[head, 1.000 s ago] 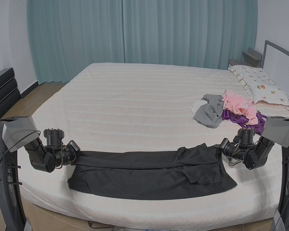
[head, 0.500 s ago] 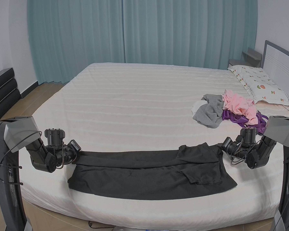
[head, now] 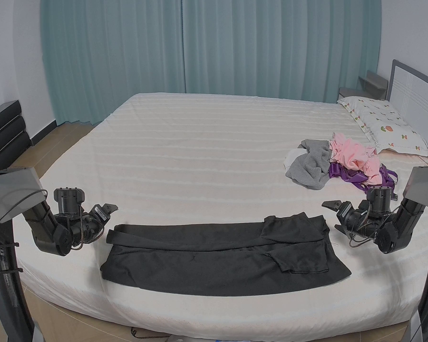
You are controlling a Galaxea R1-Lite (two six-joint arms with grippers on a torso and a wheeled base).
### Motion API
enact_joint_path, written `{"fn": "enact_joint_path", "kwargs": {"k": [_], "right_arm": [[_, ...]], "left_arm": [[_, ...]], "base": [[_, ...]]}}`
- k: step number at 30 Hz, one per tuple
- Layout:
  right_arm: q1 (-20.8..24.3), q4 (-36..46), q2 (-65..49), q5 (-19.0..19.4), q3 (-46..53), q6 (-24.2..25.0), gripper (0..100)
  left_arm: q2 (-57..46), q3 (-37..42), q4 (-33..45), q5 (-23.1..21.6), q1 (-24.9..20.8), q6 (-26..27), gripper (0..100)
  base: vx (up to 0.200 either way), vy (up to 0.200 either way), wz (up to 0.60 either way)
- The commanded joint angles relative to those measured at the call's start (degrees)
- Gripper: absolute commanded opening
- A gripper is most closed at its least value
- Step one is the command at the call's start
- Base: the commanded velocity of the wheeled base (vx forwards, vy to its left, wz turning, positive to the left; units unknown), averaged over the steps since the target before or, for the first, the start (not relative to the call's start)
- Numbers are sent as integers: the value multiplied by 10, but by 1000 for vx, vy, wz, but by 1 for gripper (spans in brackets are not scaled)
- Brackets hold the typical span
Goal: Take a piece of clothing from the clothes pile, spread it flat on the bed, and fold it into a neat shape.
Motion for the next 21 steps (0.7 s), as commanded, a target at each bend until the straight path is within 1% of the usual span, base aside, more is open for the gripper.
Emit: {"fn": "enact_joint_path", "kwargs": {"k": [1,3,6,9,11,13,14,15,16,18,21], "right_arm": [[10,-4,-108,0,103,14,100],[24,-6,-128,0,134,17,100],[28,-13,-150,0,177,18,100],[39,-40,-167,0,225,27,100],[44,-75,-173,0,260,36,100],[47,-95,-174,0,278,40,100],[54,-124,-167,0,303,43,100],[59,-134,-164,0,312,43,100],[61,-138,-163,0,313,43,100],[68,-162,-149,0,331,44,100],[71,-174,-132,0,334,45,100]], "left_arm": [[-135,98,-1,-4,-1,-12,100],[-158,123,0,-5,-13,-22,100],[-174,153,-1,-6,-31,-30,100],[-185,185,-1,-6,-51,-49,100],[-184,205,-1,-4,-71,-66,100],[-183,215,-1,-4,-79,-69,100],[-183,229,-1,-4,-88,-70,100],[-183,232,-1,-3,-93,-72,100],[-183,233,-1,-3,-93,-73,100],[-179,244,-1,-3,-107,-94,100],[-172,247,-1,-3,-122,-109,100]], "base": [[0,0,0],[0,0,0],[0,0,0],[-200,0,0],[-200,0,0],[-200,0,0],[-200,0,0],[-200,0,0],[0,0,0],[0,0,0],[0,0,0]]}}
